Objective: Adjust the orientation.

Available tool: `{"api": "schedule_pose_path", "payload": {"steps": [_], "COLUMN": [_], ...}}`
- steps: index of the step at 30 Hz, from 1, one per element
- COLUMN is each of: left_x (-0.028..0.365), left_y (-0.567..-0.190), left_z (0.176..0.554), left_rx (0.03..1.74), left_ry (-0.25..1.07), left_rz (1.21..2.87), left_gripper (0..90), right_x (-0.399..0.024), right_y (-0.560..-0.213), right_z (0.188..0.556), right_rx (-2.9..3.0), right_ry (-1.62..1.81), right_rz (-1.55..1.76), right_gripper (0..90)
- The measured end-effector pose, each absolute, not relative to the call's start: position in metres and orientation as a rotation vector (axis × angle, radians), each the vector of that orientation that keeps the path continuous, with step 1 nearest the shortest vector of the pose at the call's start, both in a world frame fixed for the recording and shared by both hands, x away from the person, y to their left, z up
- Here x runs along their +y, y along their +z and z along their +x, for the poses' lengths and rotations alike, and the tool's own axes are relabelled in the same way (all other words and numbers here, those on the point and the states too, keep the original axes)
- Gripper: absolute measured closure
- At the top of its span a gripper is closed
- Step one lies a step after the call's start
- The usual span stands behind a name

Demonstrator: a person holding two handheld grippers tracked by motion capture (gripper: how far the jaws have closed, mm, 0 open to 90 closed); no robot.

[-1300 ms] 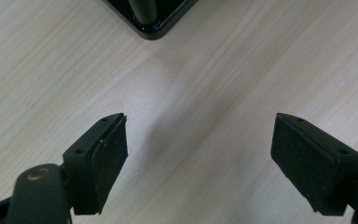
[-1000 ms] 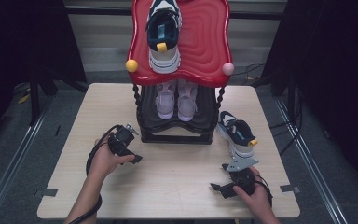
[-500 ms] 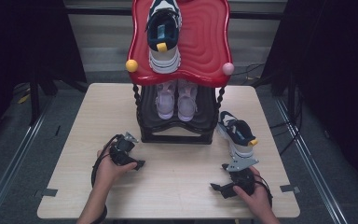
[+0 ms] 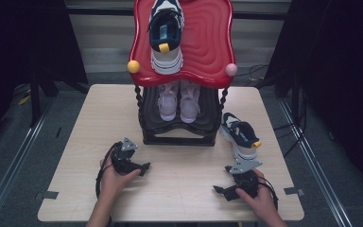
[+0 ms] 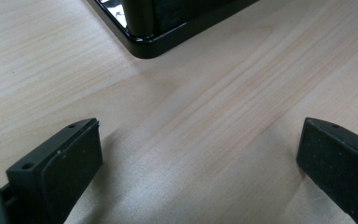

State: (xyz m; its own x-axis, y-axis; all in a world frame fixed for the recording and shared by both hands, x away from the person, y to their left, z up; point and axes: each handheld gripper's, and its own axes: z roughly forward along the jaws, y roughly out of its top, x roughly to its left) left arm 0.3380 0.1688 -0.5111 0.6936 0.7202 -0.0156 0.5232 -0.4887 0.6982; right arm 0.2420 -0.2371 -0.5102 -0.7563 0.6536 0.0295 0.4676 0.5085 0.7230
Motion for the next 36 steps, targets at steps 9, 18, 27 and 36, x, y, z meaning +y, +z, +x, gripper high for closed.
{"api": "schedule_pose_path", "payload": {"steps": [9,18,27,36], "left_x": [0.168,0.169,0.169,0.169], "left_y": [-0.511,-0.511,-0.511,-0.511], "left_z": [0.337,0.338,0.337,0.337], "left_rx": [0.954,0.992,0.990,1.004], "left_ry": [0.372,0.389,0.387,0.394], "left_rz": [2.203,2.195,2.191,2.184], "left_gripper": [0.0,0.0,0.1,0.4], "right_x": [-0.237,-0.238,-0.245,-0.250], "right_y": [-0.510,-0.510,-0.498,-0.468], "right_z": [0.242,0.242,0.248,0.259], "right_rx": [2.505,2.511,2.604,2.696], "right_ry": [1.088,1.088,1.017,0.975], "right_rz": [0.951,0.943,0.923,0.873], "right_gripper": [12.3,12.5,16.5,19.4]}}
